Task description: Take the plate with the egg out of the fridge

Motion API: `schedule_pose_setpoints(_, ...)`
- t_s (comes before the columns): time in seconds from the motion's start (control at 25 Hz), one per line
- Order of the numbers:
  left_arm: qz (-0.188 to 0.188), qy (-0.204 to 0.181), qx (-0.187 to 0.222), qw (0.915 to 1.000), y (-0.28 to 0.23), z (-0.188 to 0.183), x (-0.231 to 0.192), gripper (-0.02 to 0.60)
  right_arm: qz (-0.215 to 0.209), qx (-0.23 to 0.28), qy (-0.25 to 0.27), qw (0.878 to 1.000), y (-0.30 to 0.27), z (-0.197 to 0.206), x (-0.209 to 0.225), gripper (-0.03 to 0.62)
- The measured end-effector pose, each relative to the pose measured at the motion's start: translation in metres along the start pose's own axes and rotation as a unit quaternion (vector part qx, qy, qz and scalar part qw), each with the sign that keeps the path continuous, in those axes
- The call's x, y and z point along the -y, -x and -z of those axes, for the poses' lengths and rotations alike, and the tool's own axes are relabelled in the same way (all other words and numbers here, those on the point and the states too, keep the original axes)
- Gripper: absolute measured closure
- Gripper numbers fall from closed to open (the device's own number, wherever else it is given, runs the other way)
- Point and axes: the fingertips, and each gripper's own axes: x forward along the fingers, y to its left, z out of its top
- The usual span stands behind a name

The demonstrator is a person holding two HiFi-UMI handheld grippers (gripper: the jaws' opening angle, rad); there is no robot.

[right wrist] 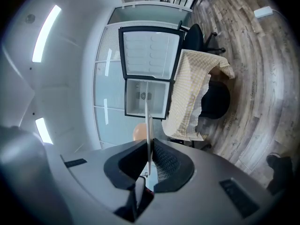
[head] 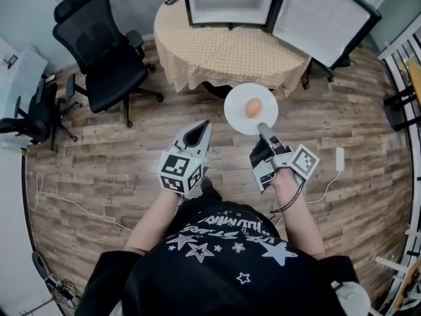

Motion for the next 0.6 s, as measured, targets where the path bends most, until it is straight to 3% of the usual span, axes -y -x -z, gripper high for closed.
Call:
schedule_pose_setpoints(0.28, -0.013, -0.020, 0.010, 0.9997, 0.025, 0.018, 0.089, 0.575, -0.007, -0.008, -0.004, 1.000, 0.099, -0.010, 0.019, 0.556)
schedule_pose_setpoints(0.6, -0.018, -0.019, 0.013, 0.9996, 0.050, 0.036, 0.138, 0.575, -0.009, -0.018, 0.001, 1.000, 0.157, -0.002, 0.026, 0.556)
